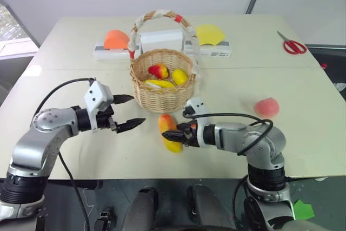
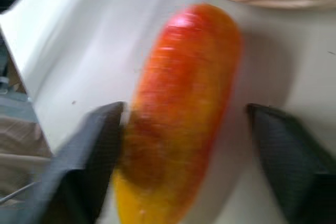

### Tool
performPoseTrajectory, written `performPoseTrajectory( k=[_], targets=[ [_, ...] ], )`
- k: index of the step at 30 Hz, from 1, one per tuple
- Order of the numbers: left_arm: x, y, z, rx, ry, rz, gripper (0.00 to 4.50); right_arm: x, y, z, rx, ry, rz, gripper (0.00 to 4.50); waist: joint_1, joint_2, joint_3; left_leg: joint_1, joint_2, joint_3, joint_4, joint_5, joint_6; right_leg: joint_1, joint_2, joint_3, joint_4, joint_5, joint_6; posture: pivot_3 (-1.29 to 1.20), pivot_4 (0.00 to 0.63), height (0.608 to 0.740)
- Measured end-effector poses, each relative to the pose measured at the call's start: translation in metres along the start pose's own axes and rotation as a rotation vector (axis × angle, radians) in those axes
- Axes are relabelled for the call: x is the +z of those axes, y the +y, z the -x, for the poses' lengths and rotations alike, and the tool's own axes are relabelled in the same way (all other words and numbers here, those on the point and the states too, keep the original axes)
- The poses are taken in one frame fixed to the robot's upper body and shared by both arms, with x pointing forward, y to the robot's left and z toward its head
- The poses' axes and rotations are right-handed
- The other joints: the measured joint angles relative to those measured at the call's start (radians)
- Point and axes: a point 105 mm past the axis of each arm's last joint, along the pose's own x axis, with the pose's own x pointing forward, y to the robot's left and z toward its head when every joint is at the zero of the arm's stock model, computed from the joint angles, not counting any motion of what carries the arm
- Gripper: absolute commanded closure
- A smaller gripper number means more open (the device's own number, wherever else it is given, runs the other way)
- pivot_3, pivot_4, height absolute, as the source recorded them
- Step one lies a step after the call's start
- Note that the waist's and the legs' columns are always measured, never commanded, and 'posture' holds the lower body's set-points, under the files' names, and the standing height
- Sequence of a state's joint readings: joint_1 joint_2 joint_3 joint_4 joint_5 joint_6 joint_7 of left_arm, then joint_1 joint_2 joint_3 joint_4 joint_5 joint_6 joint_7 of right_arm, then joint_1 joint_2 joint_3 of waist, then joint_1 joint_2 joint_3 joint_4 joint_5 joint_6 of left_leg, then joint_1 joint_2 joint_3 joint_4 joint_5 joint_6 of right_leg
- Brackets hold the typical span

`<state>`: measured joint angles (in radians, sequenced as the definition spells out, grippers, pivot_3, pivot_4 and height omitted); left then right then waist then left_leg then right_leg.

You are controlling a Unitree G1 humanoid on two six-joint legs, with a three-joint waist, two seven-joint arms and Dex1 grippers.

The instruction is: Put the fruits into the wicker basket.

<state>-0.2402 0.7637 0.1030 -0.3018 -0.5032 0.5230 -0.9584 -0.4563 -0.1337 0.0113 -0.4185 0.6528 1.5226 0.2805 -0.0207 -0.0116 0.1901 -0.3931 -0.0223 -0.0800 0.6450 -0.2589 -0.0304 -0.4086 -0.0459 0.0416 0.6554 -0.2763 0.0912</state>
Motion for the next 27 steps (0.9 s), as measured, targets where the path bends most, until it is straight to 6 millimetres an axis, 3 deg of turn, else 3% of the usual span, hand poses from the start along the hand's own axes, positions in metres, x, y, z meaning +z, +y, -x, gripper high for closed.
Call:
performPoseTrajectory(
  k=[2,5,8,13,16,18,22,27],
  targets=[
    [0.001,0.001,0.000,0.005,-0.003,0.000,0.00,0.001,0.001,0.001,0.008,-0.001,0.005,3.20,0.000,0.000,0.000,0.000,0.000,0.000,0.000,0.000,0.000,0.000,0.000,0.000,0.000,0.000,0.000,0.00,0.150,0.740],
    [0.000,0.003,0.003,0.017,-0.007,0.001,0.00,0.004,0.000,0.011,0.015,-0.012,0.058,3.28,0.001,0.000,0.000,0.000,-0.001,0.000,0.000,0.000,0.000,0.000,0.000,-0.001,0.000,0.000,0.000,0.00,0.150,0.740],
    [-0.002,0.010,0.009,0.055,-0.009,0.017,0.00,0.020,0.007,0.028,0.038,-0.069,0.166,3.28,-0.001,0.000,0.000,0.000,0.000,0.000,0.000,0.000,0.000,0.000,0.000,-0.001,0.000,0.000,0.000,0.00,0.150,0.740],
    [-0.004,0.017,0.017,0.101,-0.018,0.034,0.00,0.064,0.033,0.049,0.100,-0.212,0.413,3.28,-0.016,0.001,0.000,0.000,0.001,0.000,0.000,0.000,0.000,0.000,0.000,-0.001,0.000,0.000,0.000,0.00,0.150,0.740],
    [-0.005,0.017,0.016,0.103,-0.034,0.051,0.00,0.104,0.046,0.057,0.062,-0.339,0.570,3.28,-0.023,0.001,0.001,0.000,0.001,0.001,0.000,0.000,0.000,0.000,0.000,-0.001,0.000,0.000,0.000,0.00,0.150,0.740],
    [-0.005,0.016,0.015,0.100,-0.051,0.063,0.00,0.127,0.044,0.056,0.010,-0.394,0.597,3.28,-0.024,0.001,0.001,0.000,0.001,0.000,-0.001,0.000,0.000,-0.001,0.000,-0.001,0.000,0.000,0.000,0.00,0.150,0.740],
    [-0.002,0.013,0.012,0.104,-0.088,0.078,0.00,0.163,0.018,0.042,-0.127,-0.438,0.500,3.28,-0.022,0.001,0.001,0.000,0.000,0.001,-0.001,0.000,0.000,-0.001,-0.001,0.000,0.000,0.001,-0.001,0.00,0.150,0.740],
    [0.004,0.004,0.006,0.091,-0.139,0.085,0.00,0.168,0.000,0.016,-0.182,-0.419,0.443,1.03,-0.022,0.001,0.001,-0.003,0.000,0.001,-0.003,0.000,0.000,-0.005,-0.001,0.000,-0.001,0.001,-0.001,0.00,0.150,0.740]
  ],
)
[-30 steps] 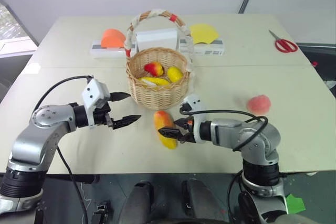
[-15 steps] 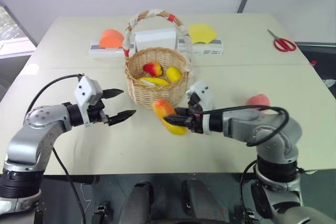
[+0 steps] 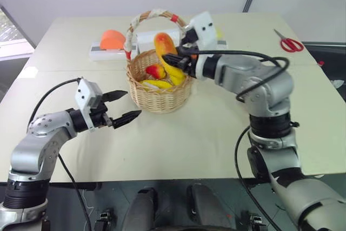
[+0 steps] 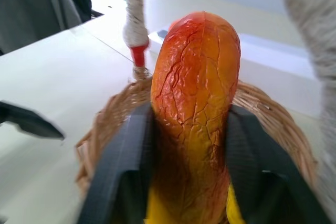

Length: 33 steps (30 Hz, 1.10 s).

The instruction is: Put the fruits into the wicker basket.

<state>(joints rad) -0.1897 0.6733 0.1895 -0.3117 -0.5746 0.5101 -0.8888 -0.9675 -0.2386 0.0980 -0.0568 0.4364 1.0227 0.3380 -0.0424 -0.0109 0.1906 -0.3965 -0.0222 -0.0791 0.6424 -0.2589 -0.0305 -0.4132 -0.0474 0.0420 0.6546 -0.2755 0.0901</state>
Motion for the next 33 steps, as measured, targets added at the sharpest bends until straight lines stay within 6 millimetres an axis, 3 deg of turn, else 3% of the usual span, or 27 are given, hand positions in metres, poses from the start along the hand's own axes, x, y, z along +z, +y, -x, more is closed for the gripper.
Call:
performPoseTrajectory(
  k=[2,3,6,9,13,16,18,23,27,33],
  targets=[
    [0.001,-0.002,-0.001,-0.003,-0.005,0.000,0.00,-0.001,-0.002,-0.001,-0.011,0.001,0.006,0.16,0.001,0.000,0.000,-0.006,0.000,0.000,0.001,0.000,-0.001,-0.005,0.000,0.000,0.001,0.001,0.000,0.00,0.150,0.740],
    [0.001,-0.003,-0.001,-0.003,-0.007,0.000,0.00,0.001,-0.003,-0.001,-0.017,-0.012,0.016,0.07,0.001,0.000,0.000,-0.010,0.000,0.000,0.003,0.001,-0.001,-0.011,0.000,0.000,0.003,0.001,-0.001,0.00,0.150,0.740],
    [-0.001,-0.008,-0.005,-0.015,-0.013,0.013,0.00,0.008,0.002,0.010,0.007,-0.069,0.068,0.07,0.004,0.000,0.000,-0.014,0.000,0.000,0.004,0.001,-0.002,-0.016,0.000,0.000,0.005,0.002,-0.002,0.00,0.150,0.740],
    [0.002,-0.019,-0.012,-0.059,-0.038,0.022,0.00,0.006,0.014,0.042,0.095,-0.102,0.176,0.07,0.017,0.000,0.000,-0.014,-0.001,0.000,0.004,0.001,-0.001,-0.014,0.000,0.000,0.004,0.002,-0.002,0.00,0.150,0.740],
    [0.010,-0.040,-0.032,-0.166,-0.068,0.021,0.00,-0.025,0.009,0.089,0.113,-0.035,0.220,0.07,0.032,-0.001,0.000,-0.014,-0.001,-0.001,0.005,0.001,-0.001,-0.012,0.000,-0.001,0.002,0.002,-0.001,0.00,0.150,0.740],
    [0.016,-0.057,-0.049,-0.252,-0.101,0.024,0.00,-0.050,-0.014,0.120,0.000,0.066,0.204,0.07,0.031,-0.001,0.000,-0.012,-0.001,0.000,0.006,0.001,-0.001,-0.010,0.001,-0.001,0.003,0.002,-0.001,0.00,0.150,0.740],
    [0.020,-0.071,-0.062,-0.320,-0.122,0.028,0.00,-0.072,-0.048,0.145,-0.179,0.143,0.140,0.07,0.030,-0.001,-0.001,-0.011,-0.001,0.000,0.006,0.001,-0.001,-0.008,0.002,-0.001,0.003,0.002,0.000,0.00,0.150,0.740],
    [0.017,-0.085,-0.085,-0.408,-0.125,0.043,0.00,-0.104,-0.113,0.195,-0.556,0.245,0.102,0.07,0.022,0.000,-0.001,-0.008,0.000,0.005,0.006,0.001,0.000,-0.009,0.006,0.001,0.005,0.002,0.000,0.00,0.150,0.740],
    [0.013,-0.083,-0.089,-0.420,-0.114,0.040,0.00,-0.122,-0.135,0.207,-0.665,0.289,0.071,0.07,0.020,0.000,-0.001,-0.007,0.001,0.006,0.006,0.001,0.000,-0.009,0.006,0.003,0.006,0.002,0.000,0.00,0.150,0.740],
    [0.010,-0.081,-0.088,-0.419,-0.106,0.028,0.00,-0.156,-0.145,0.206,-0.692,0.323,-0.078,0.07,0.027,0.000,-0.001,-0.008,0.001,0.006,0.006,0.001,-0.001,-0.009,0.005,0.003,0.006,0.002,0.000,0.00,0.150,0.740]
  ],
)
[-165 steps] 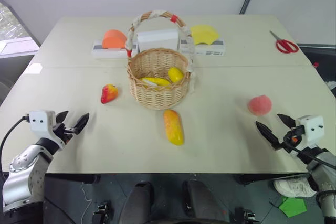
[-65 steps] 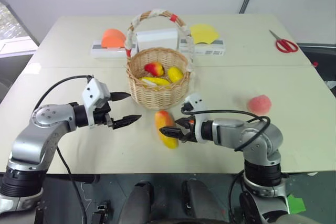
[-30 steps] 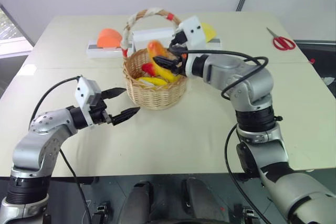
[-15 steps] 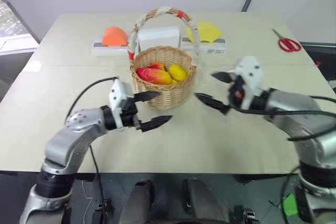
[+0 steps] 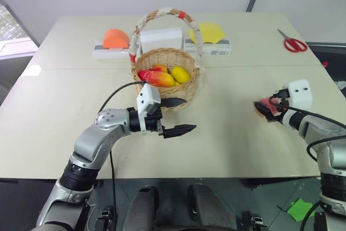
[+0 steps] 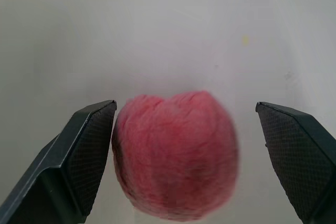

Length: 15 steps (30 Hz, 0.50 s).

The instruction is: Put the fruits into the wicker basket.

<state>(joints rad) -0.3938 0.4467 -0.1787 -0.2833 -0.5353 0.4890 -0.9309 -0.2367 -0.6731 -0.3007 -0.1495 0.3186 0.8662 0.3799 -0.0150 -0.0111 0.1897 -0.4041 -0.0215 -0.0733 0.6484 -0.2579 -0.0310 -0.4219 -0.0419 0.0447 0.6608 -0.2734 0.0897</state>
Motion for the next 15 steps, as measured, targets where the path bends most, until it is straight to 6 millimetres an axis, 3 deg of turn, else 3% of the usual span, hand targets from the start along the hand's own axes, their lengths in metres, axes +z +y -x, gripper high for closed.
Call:
performPoseTrajectory(
  k=[2,3,8,11,15],
  targets=[
    [-0.003,0.000,0.002,0.005,0.008,0.004,0.00,-0.008,-0.001,-0.003,-0.002,0.025,-0.024,0.07,0.001,0.000,0.000,0.000,0.000,0.000,0.000,0.000,0.000,0.000,0.000,0.000,0.000,0.000,0.000,0.00,0.150,0.740],
    [-0.004,0.000,0.003,0.007,0.011,0.008,0.00,-0.010,-0.001,-0.003,0.000,0.033,-0.033,0.30,0.000,0.000,0.000,0.000,0.000,0.000,0.000,0.000,0.000,0.000,0.000,0.000,0.000,0.000,0.000,0.00,0.150,0.740],
    [-0.009,0.000,0.007,0.020,0.023,0.021,0.00,-0.010,0.001,-0.005,0.018,0.019,-0.039,2.12,-0.002,0.000,0.000,0.000,0.000,0.000,0.000,0.000,0.000,0.000,0.000,0.000,0.000,0.000,0.000,0.00,0.150,0.740],
    [-0.011,0.003,0.013,0.048,0.030,0.022,0.00,-0.001,0.007,-0.004,0.043,-0.021,-0.007,2.23,-0.004,0.000,0.000,0.000,0.000,0.000,0.000,0.000,0.000,0.000,0.000,0.000,0.000,0.000,0.000,0.00,0.150,0.740],
    [-0.013,0.013,0.033,0.132,0.046,0.024,0.00,0.040,0.051,0.006,0.217,-0.161,0.168,2.23,-0.011,0.001,0.000,0.001,0.001,0.000,0.000,0.000,0.000,-0.001,0.001,0.000,0.002,0.000,0.000,0.00,0.150,0.740]
  ],
)
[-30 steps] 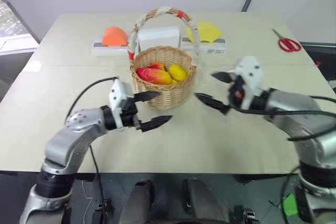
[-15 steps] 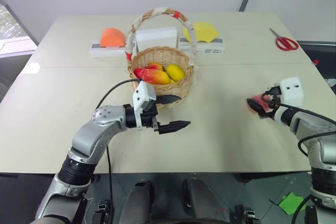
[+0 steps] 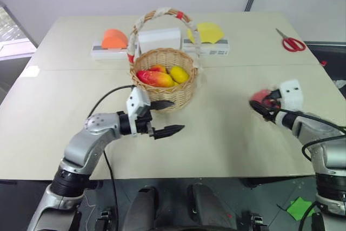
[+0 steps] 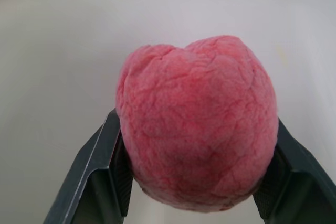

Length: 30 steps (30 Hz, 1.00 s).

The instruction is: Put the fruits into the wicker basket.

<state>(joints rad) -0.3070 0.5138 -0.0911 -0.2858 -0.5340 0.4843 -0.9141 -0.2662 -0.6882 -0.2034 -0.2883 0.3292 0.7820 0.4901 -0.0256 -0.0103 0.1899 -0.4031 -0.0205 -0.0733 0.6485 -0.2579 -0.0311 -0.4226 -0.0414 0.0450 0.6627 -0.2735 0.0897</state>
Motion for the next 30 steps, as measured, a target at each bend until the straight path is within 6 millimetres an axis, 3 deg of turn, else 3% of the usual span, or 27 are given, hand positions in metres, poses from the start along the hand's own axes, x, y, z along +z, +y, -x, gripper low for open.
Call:
performPoseTrajectory(
  k=[1,5,8,12,16,17,21,24,27,30],
  targets=[
    [0.001,0.003,0.005,0.019,0.000,-0.003,0.00,0.016,0.013,-0.003,0.056,-0.053,0.036,2.23,0.000,0.000,0.000,0.000,0.000,0.000,0.000,0.000,0.000,0.000,0.000,0.000,0.000,0.000,0.000,0.00,0.150,0.740],
    [0.000,0.018,0.030,0.124,0.006,-0.006,0.00,0.106,0.100,-0.022,0.353,-0.348,0.119,2.23,-0.021,0.000,0.000,0.002,0.001,-0.001,0.000,0.001,-0.001,0.000,0.000,0.000,0.002,0.000,-0.001,0.00,0.150,0.740],
    [0.000,0.022,0.041,0.186,0.009,-0.010,0.00,0.145,0.143,-0.044,0.445,-0.432,0.084,2.23,-0.014,0.000,0.000,0.001,0.000,-0.004,0.000,0.001,-0.002,0.000,-0.001,-0.001,0.002,0.000,-0.001,0.00,0.150,0.740],
    [0.001,0.019,0.044,0.219,0.000,-0.018,0.00,0.145,0.157,-0.076,0.430,-0.359,0.016,2.23,0.005,-0.002,-0.001,-0.004,-0.004,-0.004,0.000,0.001,-0.002,-0.004,-0.005,-0.002,0.001,0.001,-0.001,0.00,0.150,0.740],
    [0.001,0.012,0.043,0.238,-0.016,-0.014,0.00,0.143,0.165,-0.093,0.436,-0.321,-0.025,0.22,0.010,-0.002,-0.001,-0.005,-0.004,-0.004,0.000,0.001,-0.002,-0.005,-0.007,-0.002,0.000,0.001,-0.001,0.00,0.150,0.740],
    [0.001,0.011,0.043,0.241,-0.019,-0.015,0.00,0.144,0.166,-0.093,0.437,-0.328,-0.025,0.02,0.009,-0.002,-0.001,-0.005,-0.004,-0.004,0.000,0.001,-0.002,-0.005,-0.006,-0.002,0.000,0.001,-0.001,0.00,0.150,0.740],
    [0.002,0.009,0.044,0.257,-0.029,-0.005,0.00,0.147,0.166,-0.090,0.436,-0.360,-0.008,0.02,0.005,-0.002,-0.001,-0.005,-0.003,-0.004,0.000,0.001,-0.002,-0.005,-0.005,-0.002,0.001,0.001,-0.001,0.00,0.150,0.740],
    [0.006,0.012,0.048,0.292,-0.046,-0.012,0.00,0.146,0.165,-0.068,0.479,-0.443,0.029,0.02,0.006,-0.002,-0.001,-0.005,-0.003,-0.004,-0.001,0.001,-0.002,-0.005,-0.005,-0.002,0.001,0.001,-0.001,0.00,0.150,0.740],
    [0.011,0.019,0.053,0.350,-0.092,-0.016,0.00,0.129,0.153,-0.043,0.515,-0.469,0.039,0.02,0.012,-0.002,-0.001,-0.005,-0.003,-0.004,0.000,0.001,-0.002,-0.004,-0.005,-0.002,0.000,0.001,-0.001,0.00,0.150,0.740],
    [0.013,0.023,0.056,0.378,-0.123,-0.012,0.00,0.114,0.133,-0.037,0.466,-0.440,-0.025,0.02,0.006,-0.002,-0.001,-0.004,-0.003,-0.003,0.000,0.001,-0.002,-0.004,-0.005,-0.002,0.001,0.001,-0.001,0.00,0.150,0.740]
  ],
)
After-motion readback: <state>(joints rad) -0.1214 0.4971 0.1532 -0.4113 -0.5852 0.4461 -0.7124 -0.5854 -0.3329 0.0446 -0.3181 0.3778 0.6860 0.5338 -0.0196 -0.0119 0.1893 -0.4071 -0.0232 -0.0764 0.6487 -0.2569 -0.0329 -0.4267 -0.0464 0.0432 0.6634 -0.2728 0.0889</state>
